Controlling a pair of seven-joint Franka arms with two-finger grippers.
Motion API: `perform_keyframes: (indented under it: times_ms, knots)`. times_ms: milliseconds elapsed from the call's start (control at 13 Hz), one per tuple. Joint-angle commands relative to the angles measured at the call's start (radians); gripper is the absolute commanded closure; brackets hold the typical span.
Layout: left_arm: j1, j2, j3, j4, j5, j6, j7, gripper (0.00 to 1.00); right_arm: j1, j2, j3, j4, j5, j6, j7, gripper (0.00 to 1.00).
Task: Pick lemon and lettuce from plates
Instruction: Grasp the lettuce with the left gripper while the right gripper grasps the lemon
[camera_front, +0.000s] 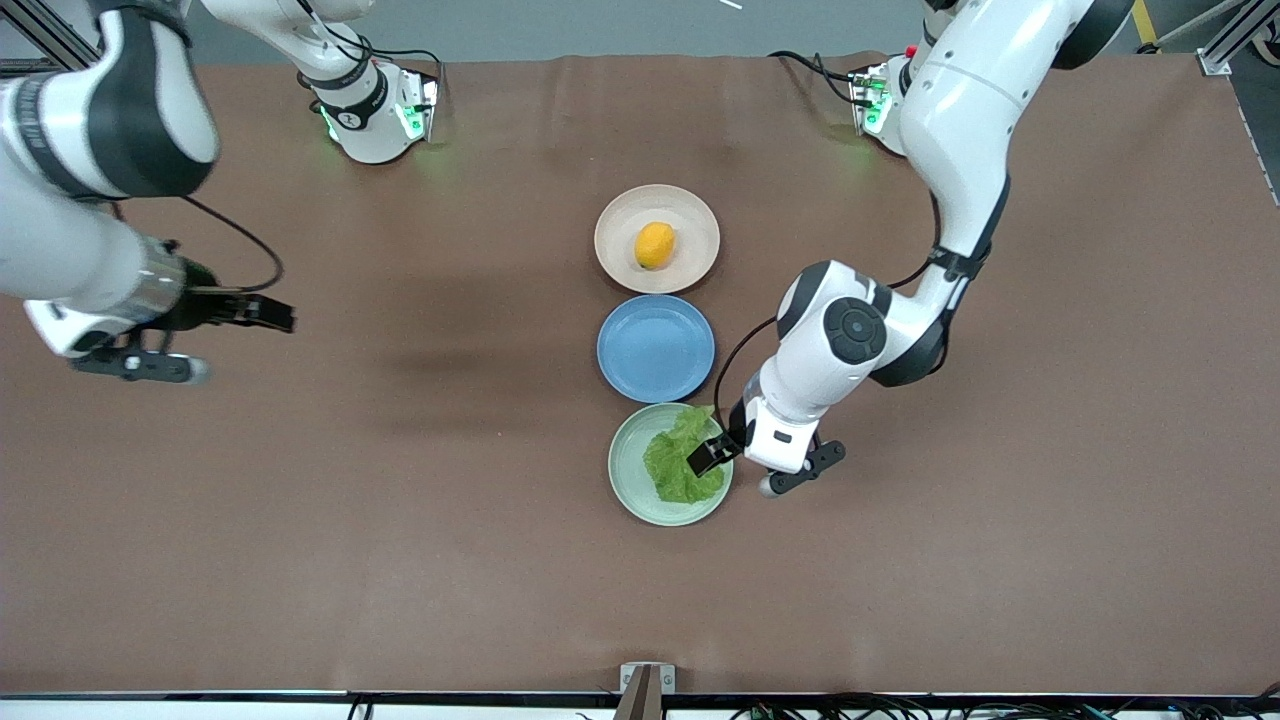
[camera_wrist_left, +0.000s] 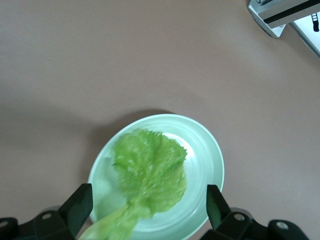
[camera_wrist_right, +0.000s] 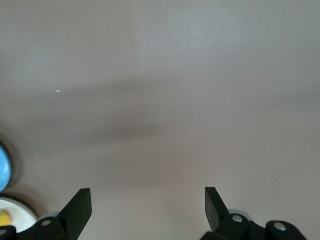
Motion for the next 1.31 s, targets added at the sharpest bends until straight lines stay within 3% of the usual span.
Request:
perform_keyframes:
  times_ms: [0, 231, 385, 615, 1231]
  knots:
    - [-0.022, 0.036, 0.004, 0.024, -0.006, 0.037, -0.016, 0.00, 0.131, -0.054, 0.002, -0.123, 0.054, 0.094, 0.218, 0.00]
    - [-0.027, 0.062, 0.004, 0.022, -0.009, 0.037, -0.016, 0.00, 0.370, -0.066, 0.002, -0.271, 0.062, 0.285, 0.537, 0.00]
    - [-0.036, 0.070, 0.004, 0.016, -0.014, 0.037, -0.016, 0.00, 0.516, -0.050, 0.002, -0.300, 0.062, 0.403, 0.732, 0.00]
    - [-0.039, 0.092, 0.002, 0.021, -0.019, 0.037, -0.022, 0.00, 0.685, 0.068, 0.000, -0.300, 0.060, 0.581, 0.976, 0.00]
    - [-0.047, 0.123, -0.001, 0.027, -0.052, 0.060, -0.037, 0.00, 0.893, 0.299, -0.006, -0.293, 0.025, 0.833, 1.173, 0.00]
